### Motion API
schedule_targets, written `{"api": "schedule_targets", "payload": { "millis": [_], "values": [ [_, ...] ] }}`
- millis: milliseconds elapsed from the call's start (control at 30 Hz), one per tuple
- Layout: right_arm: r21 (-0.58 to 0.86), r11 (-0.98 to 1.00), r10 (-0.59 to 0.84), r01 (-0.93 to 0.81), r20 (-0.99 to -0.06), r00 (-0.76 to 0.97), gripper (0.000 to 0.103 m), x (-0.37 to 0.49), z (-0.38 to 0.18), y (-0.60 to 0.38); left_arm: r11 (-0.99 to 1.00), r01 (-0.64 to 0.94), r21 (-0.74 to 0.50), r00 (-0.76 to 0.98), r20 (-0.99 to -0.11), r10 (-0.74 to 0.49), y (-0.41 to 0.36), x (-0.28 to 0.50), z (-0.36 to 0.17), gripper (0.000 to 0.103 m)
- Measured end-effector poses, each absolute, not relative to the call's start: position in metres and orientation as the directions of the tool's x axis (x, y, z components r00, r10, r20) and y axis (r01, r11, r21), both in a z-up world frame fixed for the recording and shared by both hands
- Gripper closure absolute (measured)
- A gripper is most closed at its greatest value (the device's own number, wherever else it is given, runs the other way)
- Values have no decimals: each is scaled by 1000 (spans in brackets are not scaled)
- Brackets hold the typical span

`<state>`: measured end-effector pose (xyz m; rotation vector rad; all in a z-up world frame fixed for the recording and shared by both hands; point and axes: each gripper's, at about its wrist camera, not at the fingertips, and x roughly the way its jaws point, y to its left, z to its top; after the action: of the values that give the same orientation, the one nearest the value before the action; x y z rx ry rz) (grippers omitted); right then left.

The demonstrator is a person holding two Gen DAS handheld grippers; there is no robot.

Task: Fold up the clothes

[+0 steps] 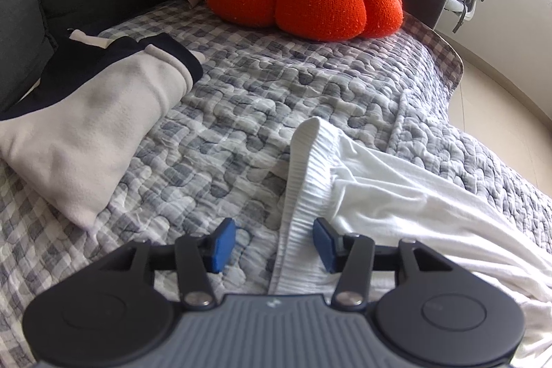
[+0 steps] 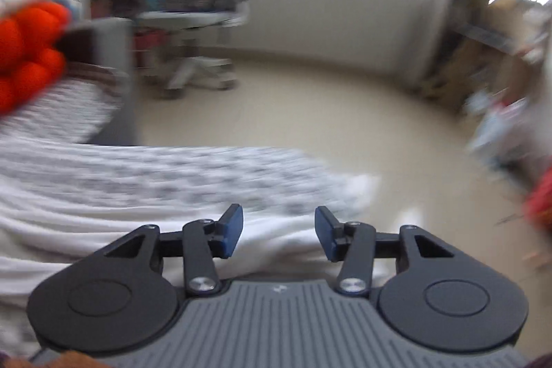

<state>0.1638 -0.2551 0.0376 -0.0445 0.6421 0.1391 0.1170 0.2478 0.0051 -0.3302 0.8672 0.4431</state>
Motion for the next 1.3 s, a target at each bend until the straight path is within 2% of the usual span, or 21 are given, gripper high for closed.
{"api": "schedule_targets", "payload": {
  "millis": [100, 267, 300, 333, 367, 567, 833, 1067, 1300],
  "values": [
    [22, 983, 157, -182, -615, 773, 52, 165, 38, -235, 857, -507, -86, 562, -787, 253, 247, 115, 6, 50],
    [34, 987, 138, -158, -682, 719, 54, 184, 25, -225, 850, -519, -87, 561, -785, 263, 251, 113, 7, 50],
    [42, 988, 134, -146, -690, 711, 61, 186, 22, -225, 850, -520, -85, 561, -785, 264, 251, 113, 7, 49],
    [53, 990, 131, -132, -697, 705, 84, 188, 20, -225, 850, -520, -84, 561, -784, 265, 251, 113, 7, 48],
    [71, 991, 130, -113, -691, 711, 100, 188, 24, -228, 850, -520, -83, 561, -784, 266, 252, 113, 7, 48],
    [139, 989, 125, -49, -614, 779, 100, 173, 65, -240, 852, -517, -81, 562, -783, 266, 252, 115, 6, 48],
    [171, 985, 106, -7, -578, 809, 100, 129, 89, -261, 864, -493, -100, 570, -787, 234, 242, 115, 10, 48],
    [177, 983, 59, 55, -577, 815, 101, 80, 69, -276, 872, -469, -138, 587, -787, 191, 230, 95, 19, 48],
    [179, 978, 31, 109, -638, 769, 101, 29, 29, -298, 883, -452, -126, 623, -753, 211, 217, 55, 38, 44]
  ]
}}
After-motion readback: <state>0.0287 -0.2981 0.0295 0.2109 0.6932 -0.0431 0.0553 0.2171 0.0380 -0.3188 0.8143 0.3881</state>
